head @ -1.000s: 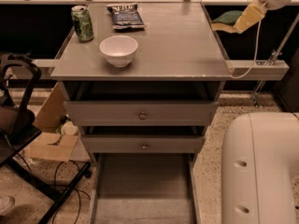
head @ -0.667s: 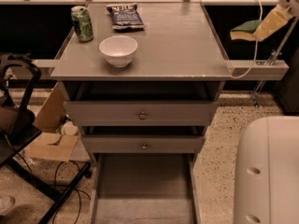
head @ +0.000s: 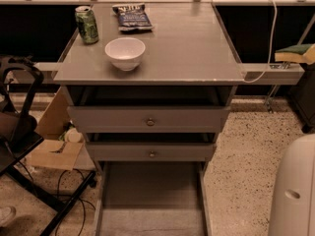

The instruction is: Place sponge into bottom drawer

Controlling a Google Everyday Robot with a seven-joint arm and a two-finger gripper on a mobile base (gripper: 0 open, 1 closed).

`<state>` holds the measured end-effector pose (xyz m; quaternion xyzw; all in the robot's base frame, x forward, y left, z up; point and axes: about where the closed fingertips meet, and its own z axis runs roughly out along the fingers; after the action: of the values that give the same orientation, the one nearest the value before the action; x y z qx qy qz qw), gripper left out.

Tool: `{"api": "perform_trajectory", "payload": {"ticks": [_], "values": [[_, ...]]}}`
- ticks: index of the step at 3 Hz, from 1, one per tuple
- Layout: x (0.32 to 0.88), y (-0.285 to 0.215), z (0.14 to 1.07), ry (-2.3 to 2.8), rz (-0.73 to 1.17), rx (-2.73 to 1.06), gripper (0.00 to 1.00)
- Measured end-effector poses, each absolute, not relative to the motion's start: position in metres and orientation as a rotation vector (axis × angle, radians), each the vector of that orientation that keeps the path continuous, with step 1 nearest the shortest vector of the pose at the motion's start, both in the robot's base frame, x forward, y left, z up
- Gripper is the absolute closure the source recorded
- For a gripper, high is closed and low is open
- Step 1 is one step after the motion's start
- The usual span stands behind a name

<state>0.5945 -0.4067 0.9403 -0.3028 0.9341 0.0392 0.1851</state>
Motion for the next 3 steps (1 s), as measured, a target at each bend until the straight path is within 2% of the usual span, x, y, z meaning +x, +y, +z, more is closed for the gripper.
{"api": "perform_trajectory", "payload": {"ticks": [2, 3], "values": [[0.571, -0.423, 0.907, 2.615, 0.254, -0.905, 1.0], [0.578, -0.425, 0.904, 2.602, 0.235, -0.893, 1.0]]}}
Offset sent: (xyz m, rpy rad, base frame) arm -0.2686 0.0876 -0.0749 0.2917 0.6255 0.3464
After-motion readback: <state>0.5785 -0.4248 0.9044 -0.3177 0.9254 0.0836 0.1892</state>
